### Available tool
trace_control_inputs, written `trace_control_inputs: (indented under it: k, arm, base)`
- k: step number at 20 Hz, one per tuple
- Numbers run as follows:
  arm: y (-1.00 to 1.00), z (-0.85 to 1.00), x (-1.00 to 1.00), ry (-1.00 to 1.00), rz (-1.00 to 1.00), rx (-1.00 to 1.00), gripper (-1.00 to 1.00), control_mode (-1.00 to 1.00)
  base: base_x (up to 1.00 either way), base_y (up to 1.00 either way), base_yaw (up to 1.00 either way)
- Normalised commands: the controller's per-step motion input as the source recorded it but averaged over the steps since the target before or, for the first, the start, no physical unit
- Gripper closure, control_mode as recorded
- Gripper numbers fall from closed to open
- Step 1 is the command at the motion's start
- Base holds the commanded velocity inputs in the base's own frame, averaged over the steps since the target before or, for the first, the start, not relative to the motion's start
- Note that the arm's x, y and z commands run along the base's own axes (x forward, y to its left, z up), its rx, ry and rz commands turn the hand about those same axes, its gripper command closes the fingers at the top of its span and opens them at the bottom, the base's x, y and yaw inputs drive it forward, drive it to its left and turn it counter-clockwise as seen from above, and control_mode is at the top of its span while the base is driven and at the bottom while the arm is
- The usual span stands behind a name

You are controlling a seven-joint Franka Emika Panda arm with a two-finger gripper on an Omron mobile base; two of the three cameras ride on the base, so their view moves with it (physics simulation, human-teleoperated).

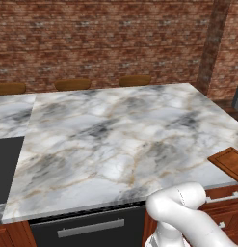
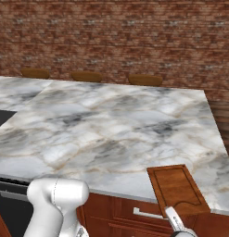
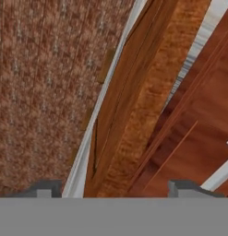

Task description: Move the cutting board and knife to the sink. Then move spray from the cabinet to the counter.

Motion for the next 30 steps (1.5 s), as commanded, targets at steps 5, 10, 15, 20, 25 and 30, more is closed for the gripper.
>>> trace_control_inputs:
  k: [5, 10, 15, 20, 25, 30]
  arm:
    - [0.00, 0.00, 0.01, 0.00, 0.00, 0.00, 1.00, -1.00]
    - [0.00, 0.06, 0.00, -0.02, 0.00, 0.01, 1.00, -1.00]
    - [0.03, 0.93, 0.00, -0.21, 0.00, 0.05, 1.00, -1.00]
    - [0.09, 1.00, -0.19, -0.24, 0.00, 0.02, 1.00, -1.00]
    - [0.45, 1.00, -0.29, -0.19, 0.00, 0.00, 1.00, -1.00]
    - [0.73, 1.00, -0.27, 0.00, 0.00, -0.13, 1.00, -1.00]
  base:
    - [0.00, 0.00, 0.00]
    - [0.00, 0.00, 0.00]
    - [0.00, 0.00, 0.00]
    - [0.00, 0.00, 0.00]
    - [0.00, 0.00, 0.00]
    - [0.00, 0.00, 0.00]
